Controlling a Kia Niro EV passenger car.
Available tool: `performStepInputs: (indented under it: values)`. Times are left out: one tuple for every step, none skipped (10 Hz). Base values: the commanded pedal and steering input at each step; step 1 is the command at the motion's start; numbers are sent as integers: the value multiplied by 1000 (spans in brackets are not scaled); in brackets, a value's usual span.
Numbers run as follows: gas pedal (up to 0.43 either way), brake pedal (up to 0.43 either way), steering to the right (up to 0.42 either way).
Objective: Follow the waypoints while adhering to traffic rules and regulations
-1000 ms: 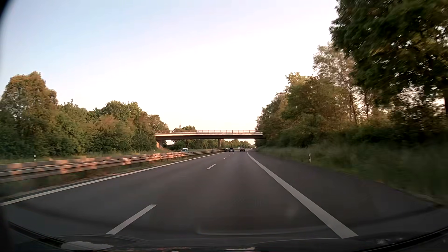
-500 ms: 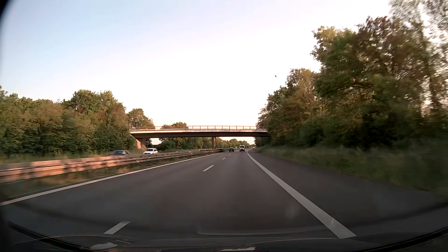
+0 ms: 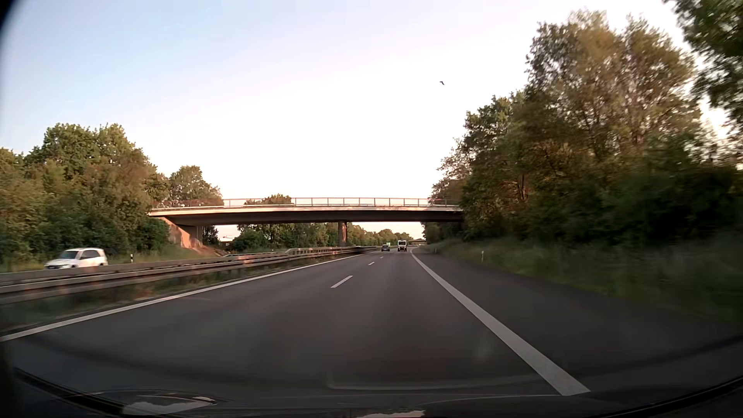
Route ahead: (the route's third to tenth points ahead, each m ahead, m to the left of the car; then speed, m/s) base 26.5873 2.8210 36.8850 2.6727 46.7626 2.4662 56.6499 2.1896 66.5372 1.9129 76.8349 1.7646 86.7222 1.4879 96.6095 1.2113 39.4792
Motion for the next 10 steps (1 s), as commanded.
performStepInputs:
  values:
    - [441,18,0]
    - [441,18,0]
    - [441,18,0]
    - [441,18,1]
    - [441,18,1]
    - [441,18,1]
    - [441,18,1]
    - [441,18,1]
    - [441,18,1]
    - [421,18,1]
